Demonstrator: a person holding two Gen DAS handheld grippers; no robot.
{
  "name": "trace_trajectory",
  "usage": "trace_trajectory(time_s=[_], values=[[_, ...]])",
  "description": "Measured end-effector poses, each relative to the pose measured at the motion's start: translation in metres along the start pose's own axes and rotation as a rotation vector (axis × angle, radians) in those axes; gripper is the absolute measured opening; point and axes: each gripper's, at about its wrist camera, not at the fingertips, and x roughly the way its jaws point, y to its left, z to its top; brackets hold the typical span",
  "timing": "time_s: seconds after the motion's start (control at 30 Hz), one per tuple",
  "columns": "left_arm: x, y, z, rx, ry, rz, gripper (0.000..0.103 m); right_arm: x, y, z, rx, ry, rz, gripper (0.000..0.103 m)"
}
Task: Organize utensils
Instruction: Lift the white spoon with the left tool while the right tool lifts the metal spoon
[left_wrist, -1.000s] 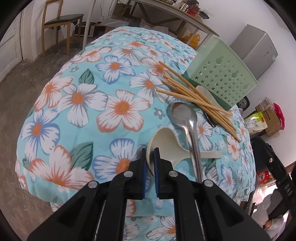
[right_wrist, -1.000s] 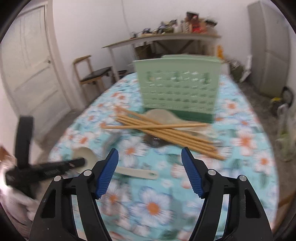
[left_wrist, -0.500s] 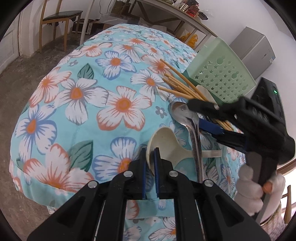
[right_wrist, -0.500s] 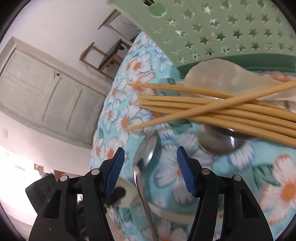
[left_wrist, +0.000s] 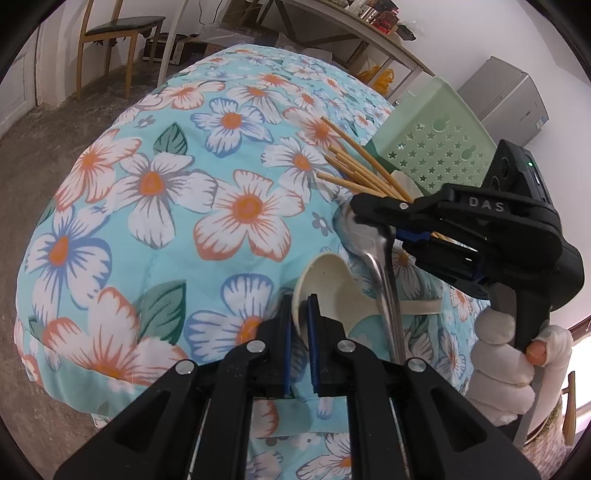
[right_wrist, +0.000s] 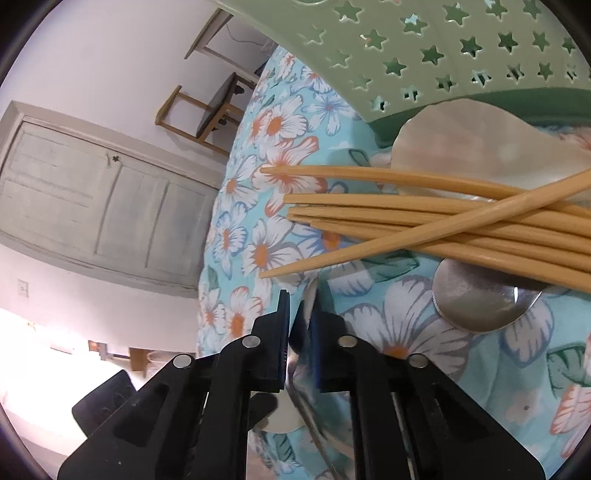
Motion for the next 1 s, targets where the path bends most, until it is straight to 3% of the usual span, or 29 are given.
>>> trace_trajectory(time_s=[0.47,1.0], values=[[-0.006,-0.010,0.000,0.016,-0.045,0.063,0.007,-0.051,-0.002,-0.018,-0.017,-0.020,0.121,0.002],[-0.043,-0.051,0.003,0.134,-0.172,0.176,0.004,-0.152,-0.012,-0.038,-0.059,-0.195,0.213,0.002]])
